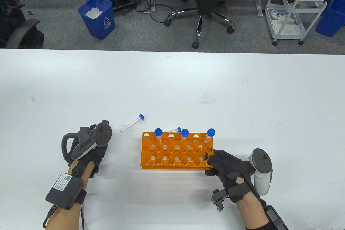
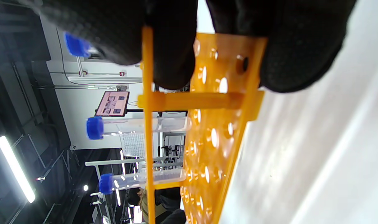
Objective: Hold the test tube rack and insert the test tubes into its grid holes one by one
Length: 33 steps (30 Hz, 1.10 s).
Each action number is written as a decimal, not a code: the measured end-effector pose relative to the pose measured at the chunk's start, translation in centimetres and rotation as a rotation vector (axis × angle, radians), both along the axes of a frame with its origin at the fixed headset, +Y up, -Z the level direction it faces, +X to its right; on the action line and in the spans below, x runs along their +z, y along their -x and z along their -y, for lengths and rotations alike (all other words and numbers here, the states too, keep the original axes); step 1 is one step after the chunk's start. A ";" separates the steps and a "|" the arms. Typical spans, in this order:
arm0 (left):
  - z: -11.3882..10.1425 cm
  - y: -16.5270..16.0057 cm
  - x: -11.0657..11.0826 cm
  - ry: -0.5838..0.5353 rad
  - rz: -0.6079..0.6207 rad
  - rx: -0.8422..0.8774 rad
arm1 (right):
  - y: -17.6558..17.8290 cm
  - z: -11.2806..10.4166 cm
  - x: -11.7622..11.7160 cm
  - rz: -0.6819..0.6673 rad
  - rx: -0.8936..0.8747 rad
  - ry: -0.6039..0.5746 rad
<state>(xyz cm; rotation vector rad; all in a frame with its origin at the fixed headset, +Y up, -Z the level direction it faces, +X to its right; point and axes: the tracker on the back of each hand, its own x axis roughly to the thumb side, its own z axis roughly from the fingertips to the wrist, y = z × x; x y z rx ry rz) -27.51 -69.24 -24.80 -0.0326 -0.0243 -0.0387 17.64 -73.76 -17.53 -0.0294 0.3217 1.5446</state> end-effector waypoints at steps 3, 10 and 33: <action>-3.1 0.2 1.1 -0.099 0.011 0.072 | 0.0 0.0 0.0 -0.001 -0.003 0.003; -11.2 -0.6 4.8 -0.398 0.081 0.324 | 0.2 0.1 0.1 -0.003 -0.004 0.011; -11.9 -18.7 11.2 -0.573 0.504 0.559 | 0.4 0.3 0.2 0.002 -0.003 0.015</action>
